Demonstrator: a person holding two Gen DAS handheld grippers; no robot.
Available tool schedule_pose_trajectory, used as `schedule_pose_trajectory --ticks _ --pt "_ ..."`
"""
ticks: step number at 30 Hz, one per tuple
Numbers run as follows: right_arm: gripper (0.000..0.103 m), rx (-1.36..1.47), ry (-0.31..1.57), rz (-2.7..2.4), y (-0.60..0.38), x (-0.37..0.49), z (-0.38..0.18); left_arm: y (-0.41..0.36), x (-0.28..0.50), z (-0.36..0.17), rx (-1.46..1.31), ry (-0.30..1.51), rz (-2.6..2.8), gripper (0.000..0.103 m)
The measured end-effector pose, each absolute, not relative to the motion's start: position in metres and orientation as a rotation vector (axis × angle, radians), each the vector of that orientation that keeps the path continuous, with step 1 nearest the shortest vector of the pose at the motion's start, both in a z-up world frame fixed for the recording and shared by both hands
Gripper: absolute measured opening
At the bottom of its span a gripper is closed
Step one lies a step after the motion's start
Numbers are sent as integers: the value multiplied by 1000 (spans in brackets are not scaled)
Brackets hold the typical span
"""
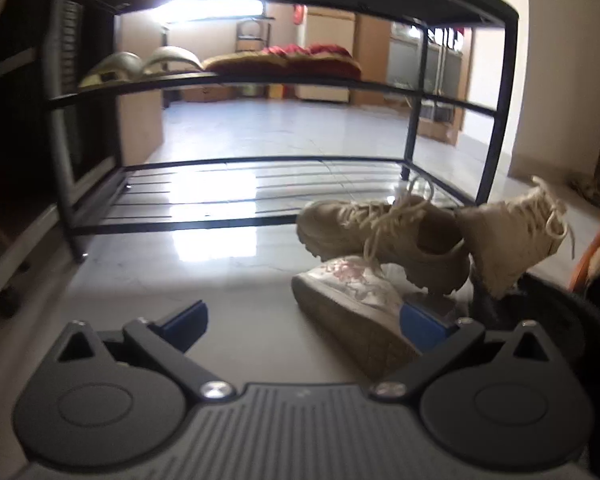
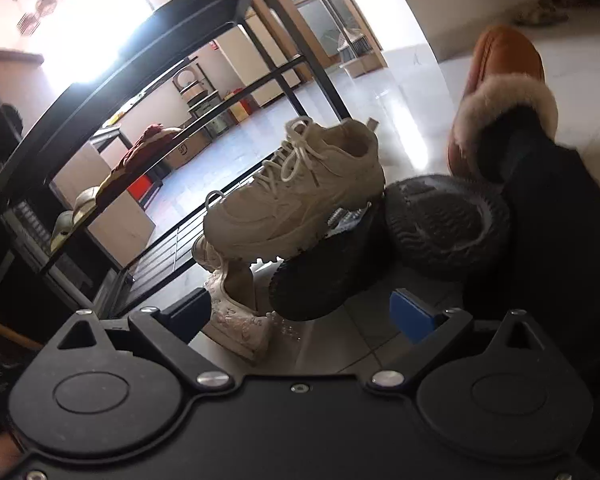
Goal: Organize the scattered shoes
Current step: 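Move the left gripper to the other white embroidered shoe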
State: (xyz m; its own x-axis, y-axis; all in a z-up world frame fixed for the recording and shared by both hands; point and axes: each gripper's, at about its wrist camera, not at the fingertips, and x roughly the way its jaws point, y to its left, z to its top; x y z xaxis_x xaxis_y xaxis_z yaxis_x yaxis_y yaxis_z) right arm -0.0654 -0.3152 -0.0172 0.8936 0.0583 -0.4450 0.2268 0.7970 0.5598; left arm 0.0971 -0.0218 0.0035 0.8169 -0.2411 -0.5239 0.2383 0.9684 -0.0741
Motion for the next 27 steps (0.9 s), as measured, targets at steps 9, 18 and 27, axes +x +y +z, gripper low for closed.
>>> schedule_pose_trajectory --ticks 9,18,27 --pt "98 720 443 -44 -322 -56 -30 -69 134 -5 -54 613 -369 103" --pt "99 786 461 -22 -326 -52 -39 -113 175 -7 133 677 -353 102" --pt "100 831 468 -4 -330 -51 -43 -132 208 -26 190 756 -329 95"
